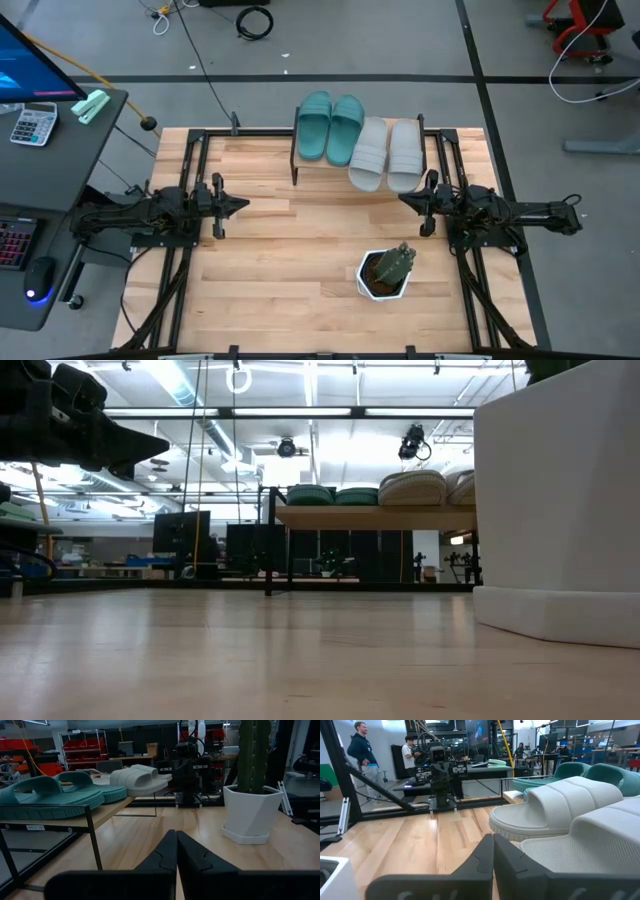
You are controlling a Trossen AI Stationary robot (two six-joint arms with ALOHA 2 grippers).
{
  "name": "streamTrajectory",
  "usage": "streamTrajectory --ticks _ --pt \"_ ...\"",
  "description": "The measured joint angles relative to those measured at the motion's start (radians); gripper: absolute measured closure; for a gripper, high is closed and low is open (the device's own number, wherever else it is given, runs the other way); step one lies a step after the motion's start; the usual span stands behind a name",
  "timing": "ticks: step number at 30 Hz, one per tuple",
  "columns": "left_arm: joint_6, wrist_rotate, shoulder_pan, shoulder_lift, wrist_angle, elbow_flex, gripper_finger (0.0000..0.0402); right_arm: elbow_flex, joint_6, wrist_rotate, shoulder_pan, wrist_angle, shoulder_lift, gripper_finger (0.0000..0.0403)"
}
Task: Pick and place slides into the shelf
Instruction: Return to Home Position
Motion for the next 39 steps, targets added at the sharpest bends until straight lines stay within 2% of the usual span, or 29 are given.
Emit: streamTrajectory --ticks 7,13,29,39 --pt "0.000 0.000 0.000 0.000 -0.001 0.000 0.0357 0.000 0.006 0.000 0.000 0.000 0.000 0.0383" --pt "0.000 0.000 0.000 0.000 -0.002 0.000 0.0342 0.001 0.005 0.000 0.000 0.000 0.000 0.0380" --pt "0.000 0.000 0.000 0.000 -0.004 0.000 0.0351 0.025 0.004 0.003 0.000 -0.002 0.000 0.0381" --pt "0.000 0.000 0.000 0.000 -0.005 0.000 0.0339 0.026 0.004 0.002 0.000 0.000 0.000 0.0380"
